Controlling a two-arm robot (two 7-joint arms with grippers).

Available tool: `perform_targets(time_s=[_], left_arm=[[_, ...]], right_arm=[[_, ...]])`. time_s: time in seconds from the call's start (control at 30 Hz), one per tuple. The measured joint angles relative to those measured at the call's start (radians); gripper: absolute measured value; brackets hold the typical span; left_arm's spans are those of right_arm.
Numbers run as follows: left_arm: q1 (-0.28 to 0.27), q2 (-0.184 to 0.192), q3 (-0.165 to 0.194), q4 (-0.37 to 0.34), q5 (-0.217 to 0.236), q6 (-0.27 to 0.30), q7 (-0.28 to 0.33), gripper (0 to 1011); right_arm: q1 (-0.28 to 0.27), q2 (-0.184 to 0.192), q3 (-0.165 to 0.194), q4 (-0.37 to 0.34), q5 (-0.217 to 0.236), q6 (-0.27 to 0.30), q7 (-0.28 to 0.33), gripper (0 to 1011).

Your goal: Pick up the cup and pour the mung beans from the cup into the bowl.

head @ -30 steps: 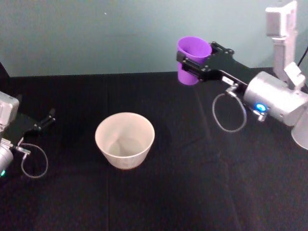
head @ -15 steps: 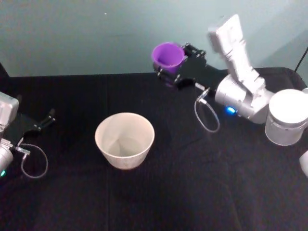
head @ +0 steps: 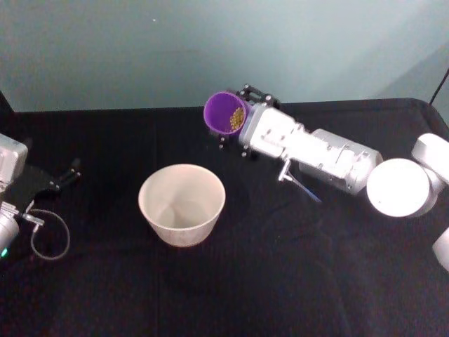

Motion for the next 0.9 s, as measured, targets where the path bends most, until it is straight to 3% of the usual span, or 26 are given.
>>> perform_targets(time_s=[0.1, 0.3, 0.77, 0.9], left_arm=[[0.000, 0.000, 0.000, 0.000, 0.000, 0.000, 0.000, 1000], [0.000, 0.000, 0.000, 0.000, 0.000, 0.000, 0.000, 1000], [0.000, 0.000, 0.000, 0.000, 0.000, 0.000, 0.000, 1000], [0.000, 0.000, 0.000, 0.000, 0.000, 0.000, 0.000, 1000]], right_arm=[[0.011, 0.012, -0.031, -0.004, -0.085, -0.007, -0.002, 731], [0.024, 0.022, -0.063, -0.004, -0.186, -0.010, -0.001, 731], [0.036, 0.030, -0.107, 0.002, -0.357, -0.032, -0.009, 731], [0.036, 0.030, -0.123, 0.003, -0.423, -0.035, -0.028, 731]])
